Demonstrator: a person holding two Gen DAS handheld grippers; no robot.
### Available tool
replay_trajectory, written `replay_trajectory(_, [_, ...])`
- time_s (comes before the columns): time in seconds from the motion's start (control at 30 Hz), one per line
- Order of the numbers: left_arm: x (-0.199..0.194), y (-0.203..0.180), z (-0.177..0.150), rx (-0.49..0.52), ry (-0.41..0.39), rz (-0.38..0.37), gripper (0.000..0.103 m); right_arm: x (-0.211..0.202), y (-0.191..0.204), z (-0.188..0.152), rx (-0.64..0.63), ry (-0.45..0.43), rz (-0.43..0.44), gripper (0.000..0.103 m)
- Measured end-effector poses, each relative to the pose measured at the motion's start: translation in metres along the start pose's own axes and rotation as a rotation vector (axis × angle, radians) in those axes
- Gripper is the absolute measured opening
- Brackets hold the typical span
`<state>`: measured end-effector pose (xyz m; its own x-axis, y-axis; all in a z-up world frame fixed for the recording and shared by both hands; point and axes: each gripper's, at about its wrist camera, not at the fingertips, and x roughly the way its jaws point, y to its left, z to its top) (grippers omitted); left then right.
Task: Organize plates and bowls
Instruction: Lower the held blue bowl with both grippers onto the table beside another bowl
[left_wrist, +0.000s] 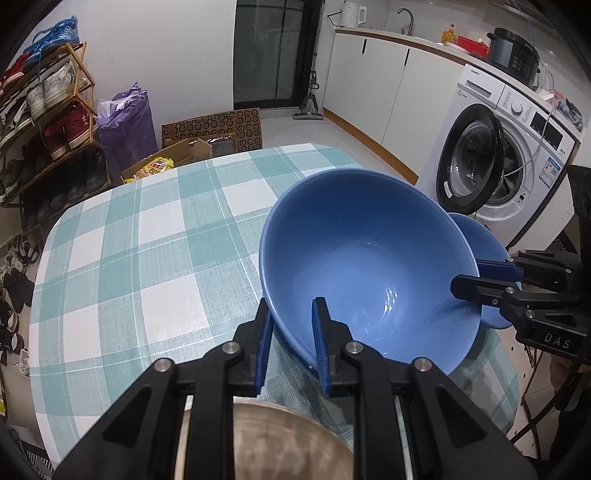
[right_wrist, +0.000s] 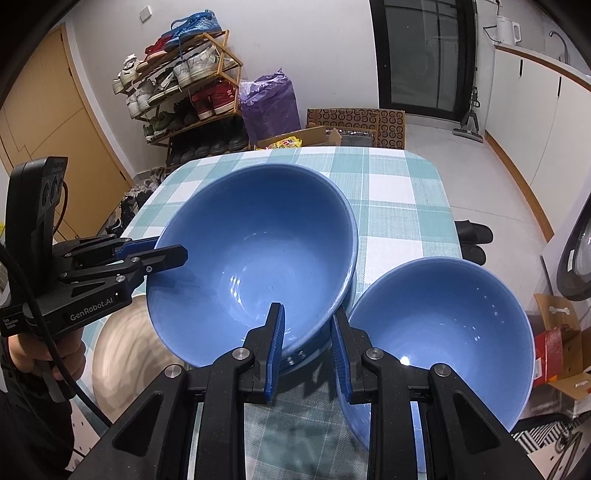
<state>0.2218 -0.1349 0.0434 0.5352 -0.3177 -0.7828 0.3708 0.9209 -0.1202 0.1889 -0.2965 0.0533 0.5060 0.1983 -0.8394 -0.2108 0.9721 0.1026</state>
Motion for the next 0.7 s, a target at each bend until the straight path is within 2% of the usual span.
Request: replay_trajectory(0.7, [0.01, -0.003, -0.006, 0.022, 0.026, 0.042, 0.019, 0.017, 0.008, -0.008, -0.043, 0.036, -0.056, 0.026])
